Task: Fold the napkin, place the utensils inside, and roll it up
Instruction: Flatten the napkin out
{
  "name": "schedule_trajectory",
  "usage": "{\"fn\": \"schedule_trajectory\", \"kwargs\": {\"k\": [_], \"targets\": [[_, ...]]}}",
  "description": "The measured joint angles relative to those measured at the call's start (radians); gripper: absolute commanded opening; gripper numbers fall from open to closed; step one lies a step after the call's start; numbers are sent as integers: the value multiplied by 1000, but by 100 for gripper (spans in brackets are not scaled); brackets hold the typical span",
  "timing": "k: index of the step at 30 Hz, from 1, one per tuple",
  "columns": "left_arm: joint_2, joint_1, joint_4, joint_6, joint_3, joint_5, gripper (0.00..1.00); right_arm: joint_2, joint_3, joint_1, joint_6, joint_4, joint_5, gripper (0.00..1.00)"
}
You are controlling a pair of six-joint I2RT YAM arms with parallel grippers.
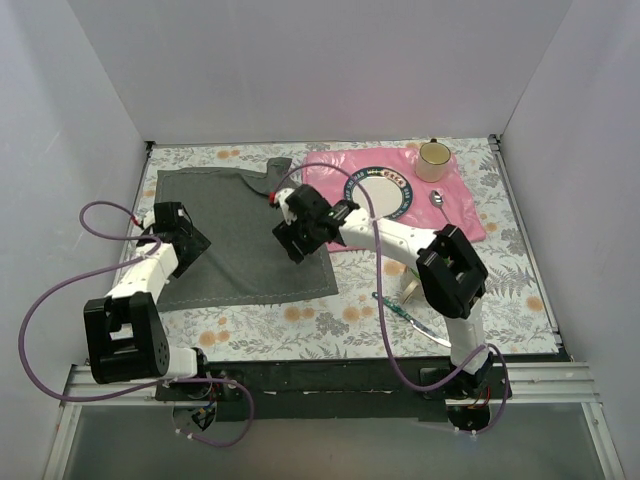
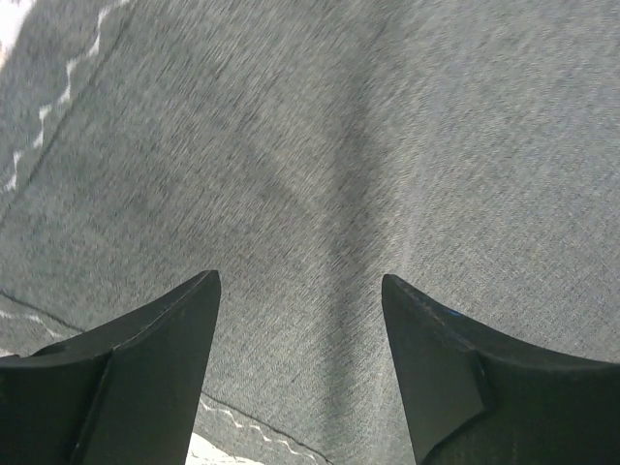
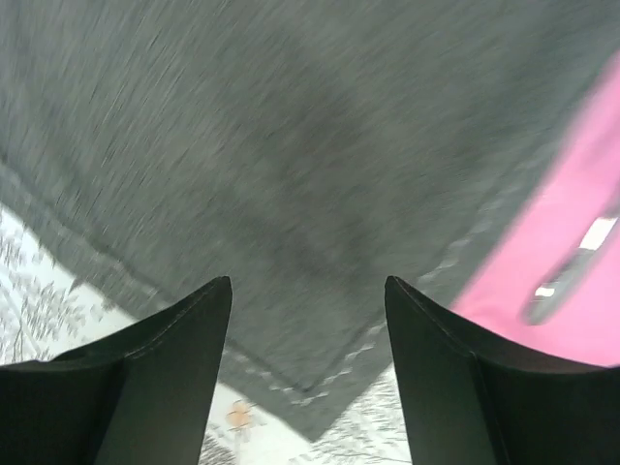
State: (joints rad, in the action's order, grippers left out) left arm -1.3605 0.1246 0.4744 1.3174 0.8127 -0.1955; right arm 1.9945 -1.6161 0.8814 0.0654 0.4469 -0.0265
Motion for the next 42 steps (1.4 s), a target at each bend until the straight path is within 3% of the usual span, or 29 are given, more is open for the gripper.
{"fn": "schedule_trajectory", "kwargs": {"k": [5,13,18,22,28,32,37,42], "targets": [[-9,54,48,85,-7,9,70,11,65,105,2,22,-8,67],[-101,320,146,229,-23,65,70,48,69,146,10,-7,-52,66],[-78,379,156,302,-41,65,70,106,66,214,24,-14,-60,66],[-37,403,221,340,-67,-18,69,108,63,272,40,-24,-52,66],[121,404,339,366,-72,-171,67,108,58,349,80,-35,48,68],[206,311,307,308,-31,-209,68,106,51,367,117,-45,125,74],[157,144,189,195,16,-118,69,56,28,296,119,-34,112,78],[39,134,72,100,38,106,68,-58,62,146,120,-42,53,77]]}}
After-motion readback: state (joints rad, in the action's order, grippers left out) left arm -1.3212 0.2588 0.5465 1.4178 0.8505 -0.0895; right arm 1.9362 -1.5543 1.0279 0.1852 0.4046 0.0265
